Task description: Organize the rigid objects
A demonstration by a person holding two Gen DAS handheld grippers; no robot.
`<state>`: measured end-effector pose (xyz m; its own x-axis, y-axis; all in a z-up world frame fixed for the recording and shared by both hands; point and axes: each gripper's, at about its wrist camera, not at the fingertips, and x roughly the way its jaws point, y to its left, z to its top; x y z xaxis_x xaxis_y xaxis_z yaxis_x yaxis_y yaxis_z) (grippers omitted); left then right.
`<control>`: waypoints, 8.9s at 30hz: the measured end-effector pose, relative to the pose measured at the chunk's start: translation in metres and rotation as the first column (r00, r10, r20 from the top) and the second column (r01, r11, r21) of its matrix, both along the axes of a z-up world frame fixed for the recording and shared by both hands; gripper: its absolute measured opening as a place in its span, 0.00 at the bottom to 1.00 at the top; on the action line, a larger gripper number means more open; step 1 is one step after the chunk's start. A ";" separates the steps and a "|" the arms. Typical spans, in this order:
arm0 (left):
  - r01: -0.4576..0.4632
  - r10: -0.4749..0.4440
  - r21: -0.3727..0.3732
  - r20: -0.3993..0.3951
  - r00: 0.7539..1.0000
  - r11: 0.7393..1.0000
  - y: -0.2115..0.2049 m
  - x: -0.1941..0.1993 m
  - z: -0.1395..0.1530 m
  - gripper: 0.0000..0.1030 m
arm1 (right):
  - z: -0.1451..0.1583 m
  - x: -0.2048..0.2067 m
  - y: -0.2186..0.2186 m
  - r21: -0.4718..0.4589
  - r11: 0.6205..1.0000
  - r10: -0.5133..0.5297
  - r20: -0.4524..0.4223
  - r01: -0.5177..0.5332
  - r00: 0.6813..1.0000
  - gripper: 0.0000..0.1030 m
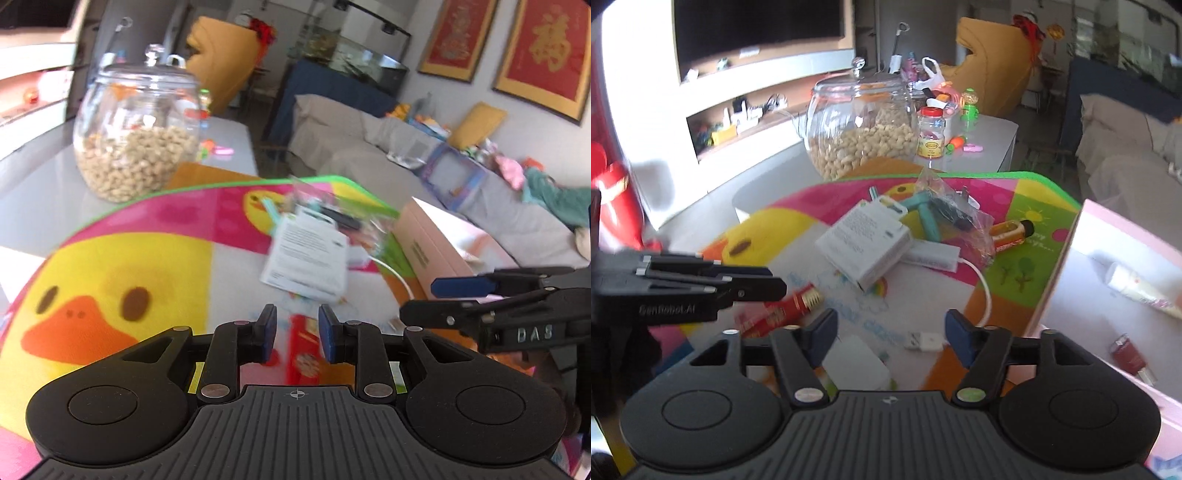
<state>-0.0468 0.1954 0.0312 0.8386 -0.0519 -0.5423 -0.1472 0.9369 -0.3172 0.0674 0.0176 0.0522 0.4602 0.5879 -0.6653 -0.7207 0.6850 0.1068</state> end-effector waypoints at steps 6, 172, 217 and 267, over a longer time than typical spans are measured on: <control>-0.065 0.064 -0.024 -0.053 0.997 0.998 0.017 -0.009 -0.007 0.27 | -0.004 0.029 0.055 0.043 0.993 -0.104 -0.110 0.109 0.989 0.71; 0.307 -0.303 0.252 -0.056 0.951 0.918 -0.110 0.020 0.017 0.34 | 0.091 0.046 -0.178 0.182 0.861 -0.509 0.320 0.475 0.799 0.75; 0.053 -0.040 0.154 -0.088 0.995 0.987 -0.051 0.005 -0.008 0.33 | 0.039 0.037 -0.029 0.023 0.990 -0.139 0.075 0.138 0.987 0.80; 0.300 -0.292 0.081 -0.098 0.951 0.950 -0.028 0.159 0.022 0.31 | -0.003 -0.050 -0.063 -0.088 0.996 -0.025 0.106 0.034 0.994 0.54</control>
